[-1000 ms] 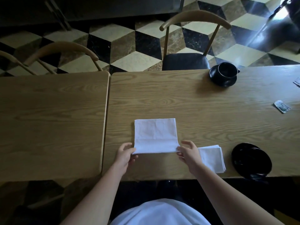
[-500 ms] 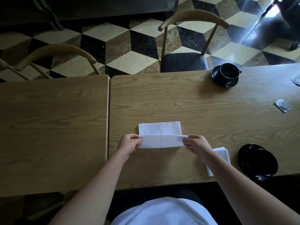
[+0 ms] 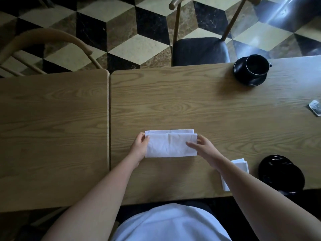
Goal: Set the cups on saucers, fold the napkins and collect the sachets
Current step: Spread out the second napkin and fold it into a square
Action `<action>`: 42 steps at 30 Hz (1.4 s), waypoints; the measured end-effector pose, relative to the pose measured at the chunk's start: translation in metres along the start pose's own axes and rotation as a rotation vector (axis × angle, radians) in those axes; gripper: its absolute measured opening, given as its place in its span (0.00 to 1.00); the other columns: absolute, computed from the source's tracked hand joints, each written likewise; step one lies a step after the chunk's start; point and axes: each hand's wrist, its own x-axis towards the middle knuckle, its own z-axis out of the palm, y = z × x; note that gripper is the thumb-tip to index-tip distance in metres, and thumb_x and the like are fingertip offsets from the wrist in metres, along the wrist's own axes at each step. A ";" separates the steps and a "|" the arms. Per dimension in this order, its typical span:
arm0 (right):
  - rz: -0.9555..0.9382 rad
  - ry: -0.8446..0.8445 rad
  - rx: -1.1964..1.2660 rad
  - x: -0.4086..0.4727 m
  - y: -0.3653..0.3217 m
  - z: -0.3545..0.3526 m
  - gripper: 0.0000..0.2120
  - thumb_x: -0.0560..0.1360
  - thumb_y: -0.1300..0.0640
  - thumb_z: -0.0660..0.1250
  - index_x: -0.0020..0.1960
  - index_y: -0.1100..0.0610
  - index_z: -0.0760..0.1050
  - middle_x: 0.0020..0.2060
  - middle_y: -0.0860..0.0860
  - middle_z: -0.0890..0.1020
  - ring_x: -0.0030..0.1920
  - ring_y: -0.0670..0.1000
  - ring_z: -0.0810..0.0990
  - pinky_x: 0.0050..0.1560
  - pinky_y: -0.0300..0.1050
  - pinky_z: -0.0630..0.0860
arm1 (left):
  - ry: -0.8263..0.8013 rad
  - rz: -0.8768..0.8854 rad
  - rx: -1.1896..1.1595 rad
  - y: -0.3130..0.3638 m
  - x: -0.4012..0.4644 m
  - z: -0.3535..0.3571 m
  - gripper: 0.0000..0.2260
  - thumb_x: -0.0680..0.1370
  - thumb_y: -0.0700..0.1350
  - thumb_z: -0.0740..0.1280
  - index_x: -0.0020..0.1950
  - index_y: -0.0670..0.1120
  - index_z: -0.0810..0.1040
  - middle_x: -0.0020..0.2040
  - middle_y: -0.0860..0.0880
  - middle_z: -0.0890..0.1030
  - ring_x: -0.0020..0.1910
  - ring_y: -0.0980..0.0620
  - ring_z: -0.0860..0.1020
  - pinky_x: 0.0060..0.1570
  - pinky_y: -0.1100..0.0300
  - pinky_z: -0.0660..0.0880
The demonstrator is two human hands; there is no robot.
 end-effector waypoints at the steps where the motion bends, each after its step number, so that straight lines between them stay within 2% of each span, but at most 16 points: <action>1: 0.019 -0.017 -0.053 0.002 0.004 -0.002 0.09 0.77 0.57 0.71 0.55 0.58 0.80 0.49 0.57 0.86 0.48 0.56 0.83 0.52 0.56 0.78 | 0.018 -0.003 0.012 -0.001 0.001 0.002 0.07 0.83 0.42 0.60 0.45 0.46 0.70 0.38 0.49 0.69 0.39 0.53 0.66 0.40 0.56 0.63; 4: 0.037 0.015 -0.146 0.013 0.011 -0.004 0.08 0.77 0.60 0.66 0.54 0.58 0.81 0.49 0.65 0.84 0.44 0.54 0.79 0.47 0.52 0.77 | 0.078 -0.016 0.087 0.004 0.005 0.007 0.09 0.83 0.43 0.59 0.42 0.47 0.67 0.35 0.52 0.66 0.34 0.54 0.63 0.33 0.58 0.61; 8: 0.005 0.082 -0.325 0.029 0.009 -0.001 0.09 0.79 0.56 0.64 0.56 0.50 0.80 0.49 0.51 0.85 0.51 0.54 0.82 0.48 0.46 0.75 | 0.127 -0.033 0.188 0.012 0.009 0.011 0.10 0.84 0.44 0.57 0.42 0.46 0.65 0.33 0.51 0.65 0.34 0.51 0.63 0.34 0.54 0.60; 11: 0.030 0.130 -0.377 0.034 0.010 0.002 0.08 0.79 0.52 0.63 0.55 0.44 0.78 0.45 0.46 0.82 0.48 0.52 0.79 0.40 0.42 0.71 | 0.145 -0.062 0.241 0.015 0.013 0.013 0.11 0.84 0.46 0.56 0.44 0.42 0.67 0.33 0.49 0.66 0.34 0.49 0.64 0.34 0.53 0.60; 15: 0.058 0.146 -0.403 0.040 0.011 0.001 0.09 0.79 0.52 0.63 0.56 0.47 0.79 0.42 0.43 0.80 0.48 0.51 0.78 0.41 0.43 0.68 | 0.149 -0.066 0.263 0.019 0.016 0.018 0.10 0.84 0.45 0.56 0.44 0.43 0.65 0.33 0.48 0.66 0.35 0.48 0.63 0.32 0.54 0.60; 19: 0.055 0.169 -0.424 0.042 0.009 0.002 0.07 0.78 0.54 0.63 0.51 0.50 0.80 0.39 0.43 0.80 0.45 0.51 0.78 0.36 0.39 0.68 | 0.186 -0.067 0.258 0.020 0.016 0.022 0.10 0.84 0.45 0.57 0.45 0.43 0.66 0.35 0.47 0.68 0.35 0.48 0.64 0.30 0.58 0.60; 21: 0.062 0.210 -0.433 0.041 0.007 0.004 0.07 0.76 0.54 0.64 0.46 0.54 0.80 0.37 0.48 0.81 0.44 0.54 0.79 0.36 0.42 0.70 | 0.224 -0.074 0.261 0.020 0.015 0.024 0.09 0.83 0.46 0.58 0.46 0.43 0.68 0.37 0.47 0.72 0.36 0.46 0.68 0.31 0.53 0.61; 23: 0.109 0.291 -0.353 0.038 0.004 0.002 0.09 0.74 0.52 0.68 0.43 0.57 0.79 0.38 0.52 0.83 0.44 0.56 0.82 0.40 0.46 0.76 | 0.266 -0.089 0.252 0.020 0.013 0.024 0.08 0.82 0.46 0.60 0.47 0.43 0.68 0.37 0.48 0.74 0.38 0.44 0.72 0.34 0.54 0.61; 25: 0.138 0.397 -0.219 0.032 -0.001 -0.003 0.10 0.72 0.50 0.71 0.45 0.57 0.77 0.40 0.51 0.84 0.46 0.54 0.83 0.47 0.49 0.79 | 0.288 -0.099 0.292 0.020 0.009 0.021 0.09 0.80 0.48 0.63 0.48 0.43 0.67 0.38 0.48 0.75 0.40 0.42 0.75 0.35 0.54 0.64; 27: 0.057 0.511 -0.242 0.020 -0.006 -0.002 0.10 0.72 0.51 0.71 0.48 0.55 0.76 0.43 0.49 0.82 0.46 0.52 0.82 0.48 0.48 0.77 | 0.329 -0.045 0.457 0.015 0.000 0.016 0.13 0.77 0.49 0.66 0.54 0.43 0.69 0.47 0.44 0.78 0.48 0.40 0.77 0.42 0.51 0.71; 29: -0.123 0.516 -0.387 0.009 -0.007 0.009 0.08 0.73 0.54 0.69 0.50 0.55 0.75 0.46 0.49 0.80 0.44 0.50 0.79 0.47 0.47 0.75 | 0.366 0.136 0.656 0.010 -0.011 0.013 0.13 0.75 0.47 0.68 0.55 0.42 0.71 0.52 0.41 0.77 0.52 0.39 0.75 0.47 0.48 0.74; 31: -0.285 0.322 -0.600 -0.001 -0.007 0.030 0.10 0.74 0.56 0.68 0.54 0.54 0.74 0.49 0.49 0.78 0.45 0.51 0.78 0.45 0.47 0.75 | 0.270 0.371 0.774 0.010 -0.017 0.017 0.08 0.74 0.44 0.68 0.51 0.43 0.74 0.49 0.42 0.78 0.50 0.39 0.75 0.46 0.49 0.73; 33: -0.359 0.061 -0.843 -0.001 -0.007 0.057 0.12 0.75 0.56 0.67 0.57 0.54 0.73 0.52 0.51 0.78 0.51 0.54 0.79 0.43 0.49 0.74 | 0.009 0.464 0.882 0.014 -0.016 0.023 0.05 0.75 0.44 0.69 0.47 0.44 0.75 0.47 0.44 0.79 0.50 0.41 0.76 0.45 0.52 0.70; 35: -0.406 -0.102 -1.036 0.005 -0.009 0.082 0.11 0.77 0.55 0.66 0.58 0.55 0.72 0.52 0.54 0.77 0.54 0.58 0.78 0.40 0.49 0.70 | -0.236 0.395 1.061 0.022 -0.010 0.030 0.02 0.76 0.44 0.68 0.47 0.47 0.77 0.48 0.46 0.81 0.51 0.43 0.79 0.41 0.55 0.69; 37: -0.391 -0.145 -1.119 0.015 -0.012 0.097 0.10 0.79 0.55 0.64 0.59 0.56 0.73 0.51 0.55 0.78 0.53 0.59 0.78 0.40 0.49 0.66 | -0.370 0.271 1.241 0.032 -0.001 0.035 0.04 0.76 0.42 0.66 0.47 0.49 0.80 0.48 0.46 0.84 0.49 0.43 0.82 0.38 0.57 0.69; 42: -0.347 -0.167 -1.081 0.030 -0.013 0.096 0.06 0.76 0.58 0.65 0.52 0.55 0.76 0.49 0.52 0.81 0.48 0.58 0.82 0.36 0.47 0.64 | -0.439 0.156 1.332 0.051 0.016 0.045 0.04 0.73 0.46 0.70 0.45 0.48 0.82 0.46 0.45 0.85 0.47 0.45 0.83 0.36 0.59 0.68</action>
